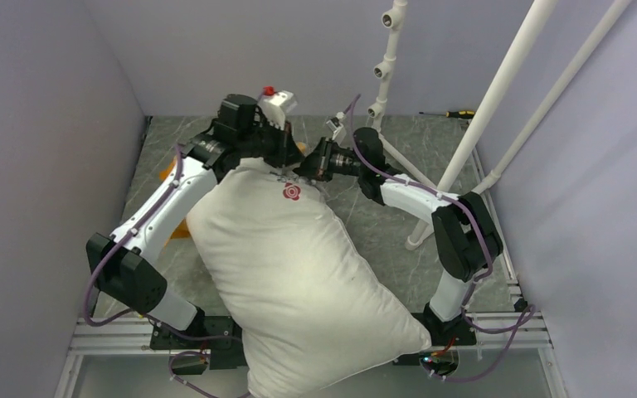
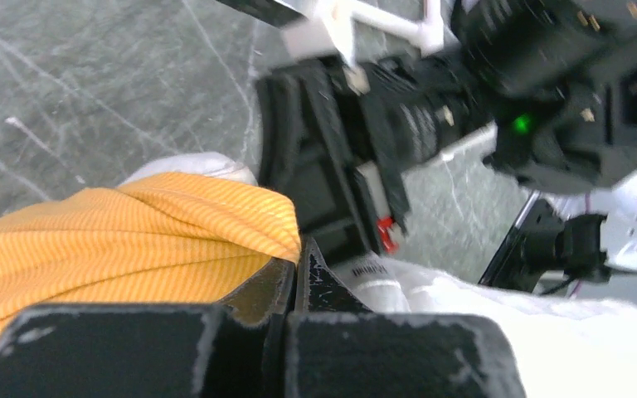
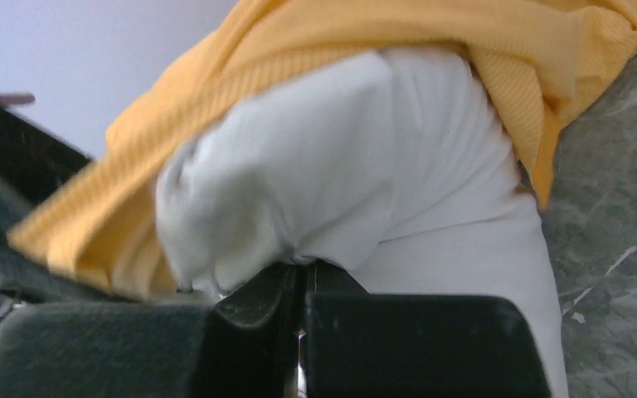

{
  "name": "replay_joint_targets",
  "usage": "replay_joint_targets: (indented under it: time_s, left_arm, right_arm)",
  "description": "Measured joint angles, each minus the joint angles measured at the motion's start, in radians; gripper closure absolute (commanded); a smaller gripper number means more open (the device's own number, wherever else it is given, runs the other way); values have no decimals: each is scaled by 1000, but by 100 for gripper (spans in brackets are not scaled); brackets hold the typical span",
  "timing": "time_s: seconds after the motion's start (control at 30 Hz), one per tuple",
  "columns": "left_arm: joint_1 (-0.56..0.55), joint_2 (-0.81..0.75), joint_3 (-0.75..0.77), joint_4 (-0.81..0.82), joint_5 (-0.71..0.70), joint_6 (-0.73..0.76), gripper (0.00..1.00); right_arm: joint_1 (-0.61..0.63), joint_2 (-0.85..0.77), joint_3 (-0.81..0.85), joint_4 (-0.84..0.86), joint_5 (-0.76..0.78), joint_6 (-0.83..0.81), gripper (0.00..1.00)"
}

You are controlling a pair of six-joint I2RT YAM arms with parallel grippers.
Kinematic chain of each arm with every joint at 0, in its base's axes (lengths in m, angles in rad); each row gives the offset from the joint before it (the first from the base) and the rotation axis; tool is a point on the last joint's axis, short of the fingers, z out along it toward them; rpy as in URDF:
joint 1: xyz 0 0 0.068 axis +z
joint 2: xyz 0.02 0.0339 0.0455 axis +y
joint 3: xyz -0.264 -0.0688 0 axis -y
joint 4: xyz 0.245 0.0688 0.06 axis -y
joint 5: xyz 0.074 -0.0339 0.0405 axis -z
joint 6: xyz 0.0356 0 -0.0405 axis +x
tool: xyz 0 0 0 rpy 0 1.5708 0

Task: Put the pillow into the pillowcase
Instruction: Stuff the pillow into the pillowcase.

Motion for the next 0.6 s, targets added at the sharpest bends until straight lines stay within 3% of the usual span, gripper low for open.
replay_joint_targets:
  time_s: [0.2,0.47,0.5,0.6]
  left_arm:
    - [-159,8,47,-79,-98,103,100]
    - [-182,-177,-53,-117,-181,112,100]
    - [-187,-222,-92,-113,-211,104,100]
    - [-197,-318,-212,-71,-283,56,100]
  right_arm:
    - [-73,0,-40,143,-76,146,100]
    - [-84,-6,-77,264,-95,241,100]
    - [-82,-14,-82,261,-90,238,93]
    - [-77,-52,-101,222,-63,208,45]
